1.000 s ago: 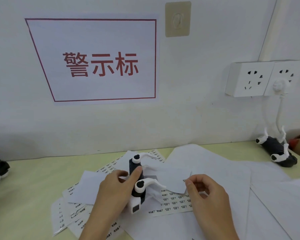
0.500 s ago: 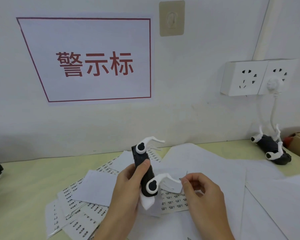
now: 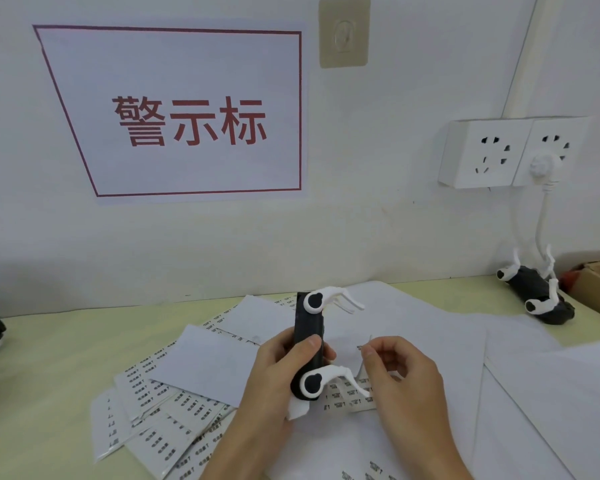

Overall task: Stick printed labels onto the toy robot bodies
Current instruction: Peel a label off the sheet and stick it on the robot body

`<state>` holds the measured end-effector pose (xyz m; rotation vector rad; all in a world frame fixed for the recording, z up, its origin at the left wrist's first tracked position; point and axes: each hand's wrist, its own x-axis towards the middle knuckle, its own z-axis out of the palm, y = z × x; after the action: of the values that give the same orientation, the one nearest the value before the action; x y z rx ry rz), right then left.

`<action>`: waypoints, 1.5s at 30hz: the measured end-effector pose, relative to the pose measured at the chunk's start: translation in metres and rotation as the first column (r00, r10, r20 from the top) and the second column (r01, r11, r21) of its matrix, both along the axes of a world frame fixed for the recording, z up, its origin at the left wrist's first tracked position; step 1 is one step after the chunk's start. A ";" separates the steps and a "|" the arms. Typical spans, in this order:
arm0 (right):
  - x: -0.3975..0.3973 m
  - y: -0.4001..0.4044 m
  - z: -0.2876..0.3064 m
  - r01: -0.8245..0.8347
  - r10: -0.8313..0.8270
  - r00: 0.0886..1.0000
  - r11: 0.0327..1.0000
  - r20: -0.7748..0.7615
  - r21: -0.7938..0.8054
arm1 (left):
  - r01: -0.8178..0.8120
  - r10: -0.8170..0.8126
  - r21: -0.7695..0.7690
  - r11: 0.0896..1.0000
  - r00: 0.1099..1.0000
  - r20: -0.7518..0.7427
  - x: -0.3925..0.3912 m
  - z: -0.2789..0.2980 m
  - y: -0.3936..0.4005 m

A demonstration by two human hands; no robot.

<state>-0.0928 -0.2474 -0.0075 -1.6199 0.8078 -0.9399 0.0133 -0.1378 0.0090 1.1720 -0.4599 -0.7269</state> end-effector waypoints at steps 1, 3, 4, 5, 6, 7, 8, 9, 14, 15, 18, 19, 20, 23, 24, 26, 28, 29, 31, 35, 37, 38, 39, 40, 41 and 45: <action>0.000 0.000 0.000 0.005 -0.005 1.000 1.000 0.009 0.000 | 0.005 -0.005 0.012 1.000 1.000 0.009 -0.001 0.000 0.000; -0.002 -0.001 0.001 0.015 -0.014 1.000 1.000 0.024 -0.011 | -0.003 0.002 0.048 0.999 1.000 0.022 -0.002 -0.001 -0.001; -0.002 -0.001 0.001 0.017 -0.017 0.999 1.000 0.027 -0.014 | -0.015 0.013 0.062 0.998 1.000 0.023 -0.003 -0.001 -0.002; -0.003 -0.001 0.001 0.022 -0.022 0.999 1.000 0.034 -0.015 | -0.026 0.024 0.065 0.998 1.000 0.019 -0.003 -0.001 -0.002; -0.003 0.000 0.002 0.032 -0.031 0.998 0.999 0.049 -0.015 | -0.026 0.025 0.055 0.998 1.000 0.010 -0.003 -0.001 -0.001; -0.004 0.000 0.003 0.047 -0.045 0.996 0.999 0.071 -0.017 | -0.013 0.013 0.035 0.999 1.000 0.003 -0.003 -0.001 -0.001; -0.005 0.001 0.004 0.063 -0.060 0.994 0.998 0.095 -0.027 | 0.006 -0.007 0.015 1.000 1.000 0.007 -0.002 0.000 0.000; -0.006 0.004 0.006 0.076 -0.070 0.990 0.996 0.121 -0.048 | 0.027 -0.027 0.003 1.000 0.999 0.026 -0.002 0.001 0.001; -0.011 0.014 0.021 0.095 -0.042 0.981 0.956 0.188 -0.279 | 0.051 -0.049 -0.025 0.998 0.995 0.087 -0.001 0.000 -0.002; -0.011 0.015 0.024 0.075 -0.022 0.985 0.947 0.170 -0.312 | 0.053 -0.051 -0.023 0.998 0.994 0.093 -0.001 0.000 -0.002; -0.010 0.010 0.039 -0.094 0.113 0.993 0.937 0.038 -0.335 | 0.052 -0.049 -0.021 0.998 0.991 0.127 -0.002 0.000 -0.002; -0.009 0.007 0.045 -0.164 0.163 0.986 0.927 -0.031 -0.336 | 0.054 -0.049 -0.028 0.998 0.989 0.139 -0.001 0.000 -0.002; -0.007 0.004 0.052 -0.224 0.202 0.974 0.915 -0.100 -0.335 | 0.053 -0.048 -0.032 0.998 0.987 0.151 -0.001 0.000 -0.002; 0.001 -0.005 0.071 -0.301 0.223 0.944 0.887 -0.244 -0.351 | 0.040 -0.034 -0.035 0.999 0.985 0.168 0.002 -0.001 -0.002; 0.004 -0.007 0.076 -0.295 0.200 0.942 0.877 -0.270 -0.379 | 0.040 -0.033 -0.041 0.998 0.987 0.160 0.003 -0.001 -0.002; 0.009 -0.012 0.085 -0.282 0.159 0.942 0.852 -0.296 -0.442 | 0.038 -0.030 -0.056 0.998 0.989 0.144 0.005 -0.002 -0.001; 0.012 -0.014 0.092 -0.325 0.190 0.929 0.833 -0.319 -0.449 | 0.045 -0.037 -0.060 0.997 0.989 0.141 0.006 -0.003 -0.002; 0.013 -0.015 0.094 -0.358 0.222 0.917 0.826 -0.332 -0.436 | 0.056 -0.046 -0.058 0.997 0.987 0.151 0.006 -0.004 -0.002; 0.013 -0.018 0.097 -0.412 0.274 0.893 0.815 -0.357 -0.408 | 0.083 -0.073 -0.042 0.996 0.978 0.197 0.006 -0.006 -0.001; 0.010 -0.022 0.100 -0.526 0.361 0.817 0.786 -0.449 -0.325 | 0.120 -0.114 -0.007 0.993 0.956 0.272 0.006 -0.007 -0.001; 0.009 -0.022 0.100 -0.544 0.354 0.795 0.775 -0.492 -0.322 | 0.135 -0.131 0.005 0.991 0.950 0.283 0.006 -0.008 -0.001; 0.009 -0.022 0.100 -0.547 0.340 0.788 0.769 -0.514 -0.330 | 0.142 -0.138 0.009 0.990 0.949 0.285 0.006 -0.008 -0.001; 0.009 -0.022 0.100 -0.549 0.325 0.782 0.764 -0.533 -0.339 | 0.146 -0.142 0.009 0.989 0.948 0.283 0.006 -0.008 -0.001; 0.010 -0.021 0.100 -0.548 0.311 0.779 0.759 -0.544 -0.351 | 0.147 -0.143 0.006 0.989 0.950 0.278 0.007 -0.008 -0.001; 0.011 -0.021 0.099 -0.546 0.301 0.780 0.755 -0.549 -0.362 | 0.146 -0.142 0.003 0.989 0.953 0.270 0.007 -0.008 -0.001; 0.013 -0.020 0.095 -0.558 0.281 0.767 0.735 -0.576 -0.385 | 0.139 -0.133 -0.006 0.990 0.963 0.236 0.007 -0.007 -0.001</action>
<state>-0.0795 -0.2678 0.0877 -2.4816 0.4414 -0.4169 0.0205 -0.1387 0.0019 1.2190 -0.7512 -0.7015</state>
